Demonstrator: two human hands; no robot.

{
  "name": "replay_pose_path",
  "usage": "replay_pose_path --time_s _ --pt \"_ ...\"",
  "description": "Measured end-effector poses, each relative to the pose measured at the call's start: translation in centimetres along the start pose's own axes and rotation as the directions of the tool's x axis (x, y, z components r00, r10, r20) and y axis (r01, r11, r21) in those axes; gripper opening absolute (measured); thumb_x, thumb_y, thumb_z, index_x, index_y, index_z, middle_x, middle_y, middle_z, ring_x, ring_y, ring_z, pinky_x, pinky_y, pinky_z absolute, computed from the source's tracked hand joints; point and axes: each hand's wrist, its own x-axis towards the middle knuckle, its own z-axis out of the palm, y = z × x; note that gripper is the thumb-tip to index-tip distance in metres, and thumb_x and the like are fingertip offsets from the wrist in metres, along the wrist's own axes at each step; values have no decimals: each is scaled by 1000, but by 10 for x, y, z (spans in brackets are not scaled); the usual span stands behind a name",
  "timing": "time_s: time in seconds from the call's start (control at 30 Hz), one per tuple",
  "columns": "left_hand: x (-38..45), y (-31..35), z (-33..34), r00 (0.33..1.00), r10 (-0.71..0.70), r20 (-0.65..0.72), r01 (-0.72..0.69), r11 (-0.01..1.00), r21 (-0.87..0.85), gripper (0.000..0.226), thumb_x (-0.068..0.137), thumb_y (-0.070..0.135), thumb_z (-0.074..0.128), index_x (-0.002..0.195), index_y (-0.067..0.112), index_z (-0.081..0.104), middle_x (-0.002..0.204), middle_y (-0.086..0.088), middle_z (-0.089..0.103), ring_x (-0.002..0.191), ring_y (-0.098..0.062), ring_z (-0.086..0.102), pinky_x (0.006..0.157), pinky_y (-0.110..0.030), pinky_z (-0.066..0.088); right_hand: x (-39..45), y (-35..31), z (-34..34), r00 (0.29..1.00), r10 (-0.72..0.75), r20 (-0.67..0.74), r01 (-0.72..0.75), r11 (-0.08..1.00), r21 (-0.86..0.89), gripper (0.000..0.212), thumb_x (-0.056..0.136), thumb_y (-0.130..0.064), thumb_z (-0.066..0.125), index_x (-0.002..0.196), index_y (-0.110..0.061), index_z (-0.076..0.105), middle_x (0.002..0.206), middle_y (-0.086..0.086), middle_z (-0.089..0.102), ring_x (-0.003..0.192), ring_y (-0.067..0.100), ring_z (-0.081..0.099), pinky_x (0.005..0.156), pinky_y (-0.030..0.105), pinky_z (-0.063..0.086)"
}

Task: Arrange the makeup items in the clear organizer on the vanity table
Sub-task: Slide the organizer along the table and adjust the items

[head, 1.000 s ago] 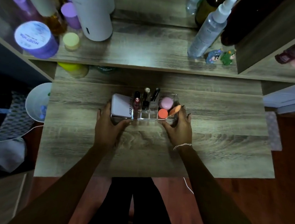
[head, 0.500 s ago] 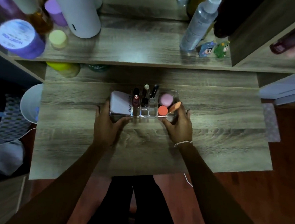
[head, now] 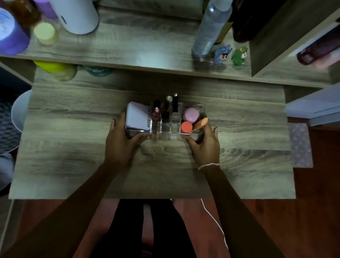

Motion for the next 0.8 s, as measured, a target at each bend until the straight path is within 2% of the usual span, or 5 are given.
replay_pose_path --time_s 0.13,0.37,0.63,0.8 --pt "-4 11 12 1000 11 6 -11 1000 -16 88 71 42 78 144 21 34 131 -12 51 117 -29 52 93 -43 50 2 10 -12 1000 1 1 -1 1000 -2 86 74 -44 74 142 -10 33 143 11 50 135 26 42 120 41 7" --pt "-11 31 36 997 71 13 -71 997 2 85 75 41 75 145 20 33 133 -13 51 117 -33 53 91 -49 51 3 35 -35 1000 9 -24 -9 1000 -20 78 73 -36 76 137 -6 41 136 14 55 129 33 46 119 50 17" --pt "-17 53 67 997 77 32 -77 997 2 86 76 39 77 146 22 31 136 -11 51 123 -35 49 98 -49 47 1 61 -63 998 21 -61 -21 1000 -6 80 74 -32 77 140 -13 38 136 9 56 128 25 46 114 55 27" --pt "-19 68 89 996 74 58 -74 997 -10 86 76 42 76 146 19 31 137 -12 48 123 -33 49 97 -51 48 6 79 -83 998 38 -46 -38 999 -10 78 75 -32 77 139 -11 39 138 10 55 129 30 47 117 53 23"
